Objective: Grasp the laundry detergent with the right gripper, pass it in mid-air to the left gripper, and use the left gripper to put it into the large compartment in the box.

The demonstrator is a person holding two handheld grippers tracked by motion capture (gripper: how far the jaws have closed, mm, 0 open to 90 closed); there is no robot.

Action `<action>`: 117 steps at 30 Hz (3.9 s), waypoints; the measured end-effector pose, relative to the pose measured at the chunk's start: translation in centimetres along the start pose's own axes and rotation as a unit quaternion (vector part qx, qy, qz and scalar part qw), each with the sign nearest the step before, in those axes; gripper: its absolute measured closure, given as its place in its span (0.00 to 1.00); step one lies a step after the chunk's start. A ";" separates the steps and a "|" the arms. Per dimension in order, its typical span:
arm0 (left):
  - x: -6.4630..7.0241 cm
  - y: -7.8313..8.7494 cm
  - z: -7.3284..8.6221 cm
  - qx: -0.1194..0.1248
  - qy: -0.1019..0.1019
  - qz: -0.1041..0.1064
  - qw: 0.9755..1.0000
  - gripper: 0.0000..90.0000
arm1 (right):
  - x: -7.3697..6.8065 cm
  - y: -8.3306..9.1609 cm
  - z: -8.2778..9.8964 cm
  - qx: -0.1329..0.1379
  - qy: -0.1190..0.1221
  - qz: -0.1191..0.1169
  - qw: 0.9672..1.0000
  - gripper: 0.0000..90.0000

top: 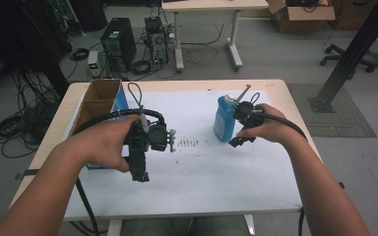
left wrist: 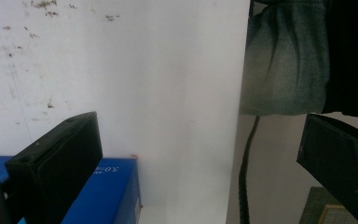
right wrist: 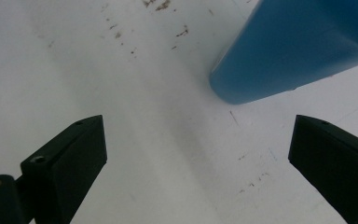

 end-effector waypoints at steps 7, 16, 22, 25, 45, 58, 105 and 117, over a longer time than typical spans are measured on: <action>0.1 -0.2 0.3 0.001 0.001 0.001 1.000 0.00 | 0.8 -1.2 0.0 0.040 -0.052 0.012 0.998 0.05; 0.2 -0.5 0.7 0.001 0.003 0.002 1.000 0.00 | 1.7 -2.3 -0.4 0.086 -0.104 0.040 0.990 0.05; 0.3 -0.4 0.9 0.001 0.004 0.001 1.000 0.00 | 2.0 -2.9 -0.6 0.111 -0.116 0.053 0.986 0.04; 0.3 -0.5 1.0 -0.002 0.001 -0.001 1.000 0.00 | 2.0 -3.2 -0.9 0.140 -0.128 0.059 0.980 0.04; 0.5 -0.4 1.3 0.001 0.002 -0.006 1.000 0.00 | 2.5 -4.5 -1.7 0.236 -0.149 0.113 0.954 0.03; 0.6 -0.6 1.5 0.001 0.005 -0.004 1.000 0.00 | 3.1 -4.7 -2.1 0.283 -0.164 0.147 0.934 0.03; 0.8 -0.6 1.3 0.005 0.000 -0.002 1.000 0.00 | 3.8 -5.7 -2.3 0.320 -0.180 0.205 0.907 0.28; 0.9 -0.4 1.3 0.005 0.002 -0.002 1.000 0.00 | 3.9 -5.7 -2.3 0.324 -0.176 0.219 0.903 0.39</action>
Point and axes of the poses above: each handheld gripper's, and its own axes: y roughly backward along the jaws, z roughly out of its underside, x roughly to its right, the point moved 9 cm from there along -y, roughly forward along the jaws, and after that the axes turned 9 degrees about x, right-handed, at the moved point
